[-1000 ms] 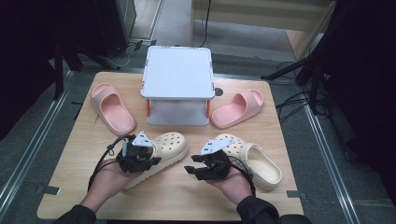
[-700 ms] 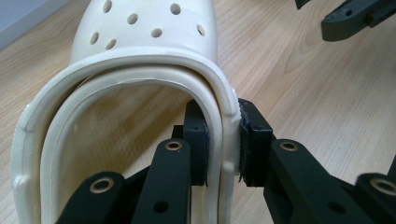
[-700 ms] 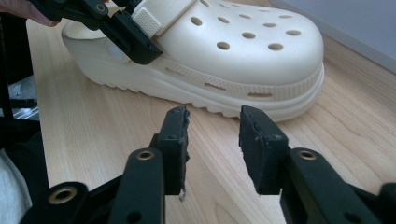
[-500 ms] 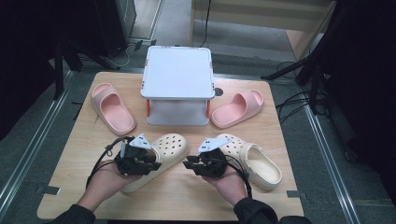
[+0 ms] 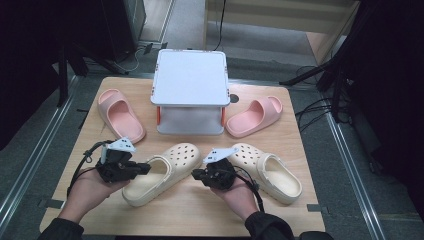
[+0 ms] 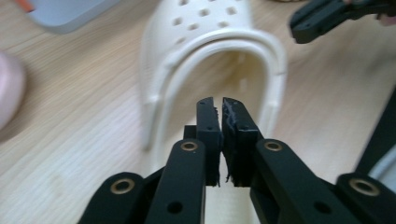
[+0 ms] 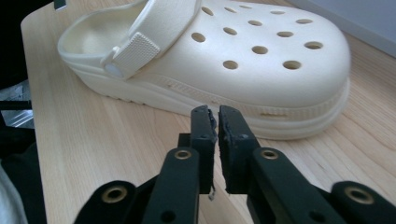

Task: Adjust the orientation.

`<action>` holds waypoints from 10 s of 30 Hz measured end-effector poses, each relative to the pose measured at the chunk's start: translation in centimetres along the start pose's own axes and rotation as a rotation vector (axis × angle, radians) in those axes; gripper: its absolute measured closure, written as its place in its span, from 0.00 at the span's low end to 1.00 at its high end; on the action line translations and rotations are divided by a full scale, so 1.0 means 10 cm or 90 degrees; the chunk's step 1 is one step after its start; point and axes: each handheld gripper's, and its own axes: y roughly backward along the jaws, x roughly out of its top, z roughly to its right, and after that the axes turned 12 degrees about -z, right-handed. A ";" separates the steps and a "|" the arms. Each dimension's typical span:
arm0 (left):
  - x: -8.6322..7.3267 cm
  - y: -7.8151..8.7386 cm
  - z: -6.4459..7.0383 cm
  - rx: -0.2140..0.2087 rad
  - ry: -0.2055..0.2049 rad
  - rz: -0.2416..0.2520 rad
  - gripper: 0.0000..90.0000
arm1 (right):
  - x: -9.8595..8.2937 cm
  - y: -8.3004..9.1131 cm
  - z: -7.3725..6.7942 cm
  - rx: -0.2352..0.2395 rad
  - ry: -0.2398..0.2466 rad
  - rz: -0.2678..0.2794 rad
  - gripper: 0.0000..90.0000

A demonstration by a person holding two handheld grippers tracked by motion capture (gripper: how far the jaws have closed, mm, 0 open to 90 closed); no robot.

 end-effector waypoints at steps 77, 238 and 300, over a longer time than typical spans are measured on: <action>-0.19 -0.27 -0.15 -0.101 0.093 0.014 0.65 | 0.28 -0.23 0.29 -0.041 -0.021 0.012 0.81; 0.08 -0.41 -0.35 -0.085 0.029 0.001 0.83 | -0.47 0.72 1.16 -0.123 -0.135 0.017 0.96; 0.14 -0.52 -0.27 -0.108 0.025 0.000 0.81 | -0.32 0.37 0.89 -0.034 -0.130 0.018 0.93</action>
